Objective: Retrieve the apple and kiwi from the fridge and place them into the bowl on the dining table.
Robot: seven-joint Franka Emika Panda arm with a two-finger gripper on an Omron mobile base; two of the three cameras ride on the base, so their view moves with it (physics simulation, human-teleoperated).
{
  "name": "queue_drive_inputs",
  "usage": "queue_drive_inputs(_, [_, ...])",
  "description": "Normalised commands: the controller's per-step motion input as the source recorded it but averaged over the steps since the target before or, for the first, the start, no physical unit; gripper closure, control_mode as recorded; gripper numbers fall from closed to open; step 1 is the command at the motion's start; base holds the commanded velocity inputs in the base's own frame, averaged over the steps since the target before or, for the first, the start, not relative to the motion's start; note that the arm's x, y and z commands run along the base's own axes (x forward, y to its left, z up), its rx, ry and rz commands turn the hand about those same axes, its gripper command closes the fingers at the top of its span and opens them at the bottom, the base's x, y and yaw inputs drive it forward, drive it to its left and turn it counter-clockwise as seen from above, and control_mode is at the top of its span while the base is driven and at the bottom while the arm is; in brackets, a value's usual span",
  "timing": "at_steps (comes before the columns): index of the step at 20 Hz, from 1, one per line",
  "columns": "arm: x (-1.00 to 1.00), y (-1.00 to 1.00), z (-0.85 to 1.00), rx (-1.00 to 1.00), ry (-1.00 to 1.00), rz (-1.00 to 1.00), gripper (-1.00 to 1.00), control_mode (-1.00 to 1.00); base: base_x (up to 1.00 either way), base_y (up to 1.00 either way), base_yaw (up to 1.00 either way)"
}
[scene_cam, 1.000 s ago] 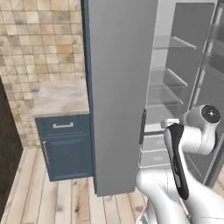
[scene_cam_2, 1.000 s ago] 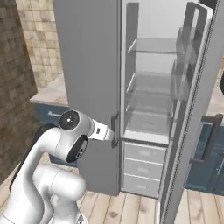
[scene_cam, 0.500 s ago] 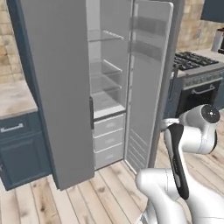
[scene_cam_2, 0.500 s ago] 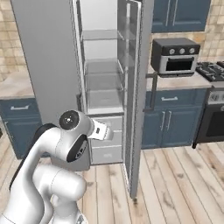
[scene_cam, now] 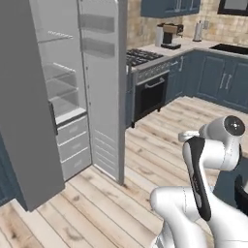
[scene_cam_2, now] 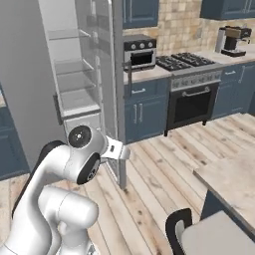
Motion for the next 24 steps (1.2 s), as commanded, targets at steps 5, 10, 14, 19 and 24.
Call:
queue_drive_inputs(5, [0.0,0.0,0.0,0.0,0.0,0.0,1.0,1.0,-0.84,0.07,-0.49])
queue_drive_inputs(10, [0.0,0.0,0.0,0.0,0.0,0.0,1.0,1.0,-0.33,-0.32,-0.36])
queue_drive_inputs(14, [0.0,0.0,0.0,0.0,0.0,0.0,1.0,1.0,-0.24,-0.42,-0.31])
queue_drive_inputs(19, [0.0,0.0,0.0,0.0,0.0,0.0,1.0,1.0,-0.04,-0.7,-0.26])
queue_drive_inputs(24, [0.0,0.0,0.0,0.0,0.0,0.0,1.0,1.0,0.0,-0.78,-0.23])
